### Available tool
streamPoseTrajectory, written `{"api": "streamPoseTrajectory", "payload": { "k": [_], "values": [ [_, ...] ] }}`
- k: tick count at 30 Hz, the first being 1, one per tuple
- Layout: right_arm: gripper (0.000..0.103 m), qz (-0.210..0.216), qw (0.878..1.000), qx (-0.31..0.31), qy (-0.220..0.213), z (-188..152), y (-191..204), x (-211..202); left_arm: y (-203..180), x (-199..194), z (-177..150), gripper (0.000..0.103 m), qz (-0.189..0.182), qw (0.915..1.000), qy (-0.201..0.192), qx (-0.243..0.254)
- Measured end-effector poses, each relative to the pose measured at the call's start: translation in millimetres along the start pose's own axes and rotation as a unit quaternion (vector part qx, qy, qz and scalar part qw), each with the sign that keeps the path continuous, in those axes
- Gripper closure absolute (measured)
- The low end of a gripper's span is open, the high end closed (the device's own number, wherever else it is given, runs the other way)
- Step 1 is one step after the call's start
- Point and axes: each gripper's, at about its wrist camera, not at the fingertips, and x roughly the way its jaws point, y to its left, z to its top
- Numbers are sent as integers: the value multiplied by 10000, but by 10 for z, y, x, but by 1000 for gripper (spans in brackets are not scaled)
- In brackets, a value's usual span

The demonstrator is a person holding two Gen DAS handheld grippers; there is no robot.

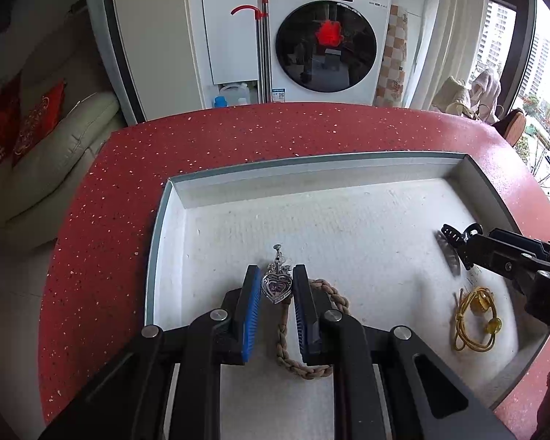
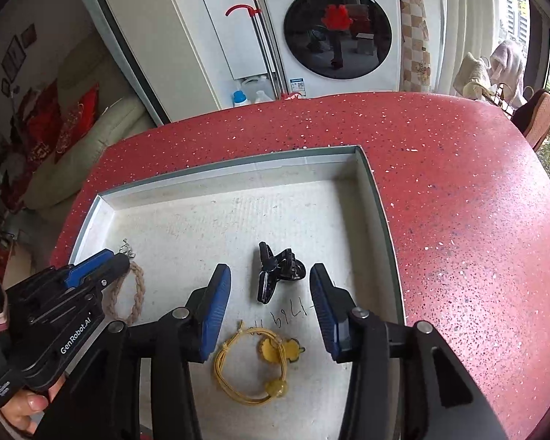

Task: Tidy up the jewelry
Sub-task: 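Carry the pendant and claw clip into the tray and open both tools, then withdraw both tools toward the star hairpin and beige hair clip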

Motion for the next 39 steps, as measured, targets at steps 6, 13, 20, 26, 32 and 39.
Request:
{"api": "streamPoseTrajectory", "payload": {
  "k": [6, 13, 20, 26, 32, 39],
  "values": [
    [50, 129, 9998, 29, -168, -1, 42, -194, 31, -102, 12, 23, -125, 9999, -83, -40],
    [49, 243, 9994, 170, -170, -35, 26, -303, 82, -372, 48, 0, -137, 9988, -459, -107],
    [20, 286, 9985, 183, -428, -167, 97, -602, 117, -708, -23, 0, -239, 9974, -670, -67],
    [4, 365, 9967, 153, -706, -332, 123, -940, 108, -975, -205, 0, -381, 9972, -637, 117],
    [0, 379, 9963, 130, -757, -575, 100, -1234, 59, -1201, -524, 0, -560, 9959, -542, 462],
    [0, 188, 9983, -58, -548, -944, 139, -1396, -103, -1345, -928, 0, -476, 9922, -547, 1018]
  ]
}}
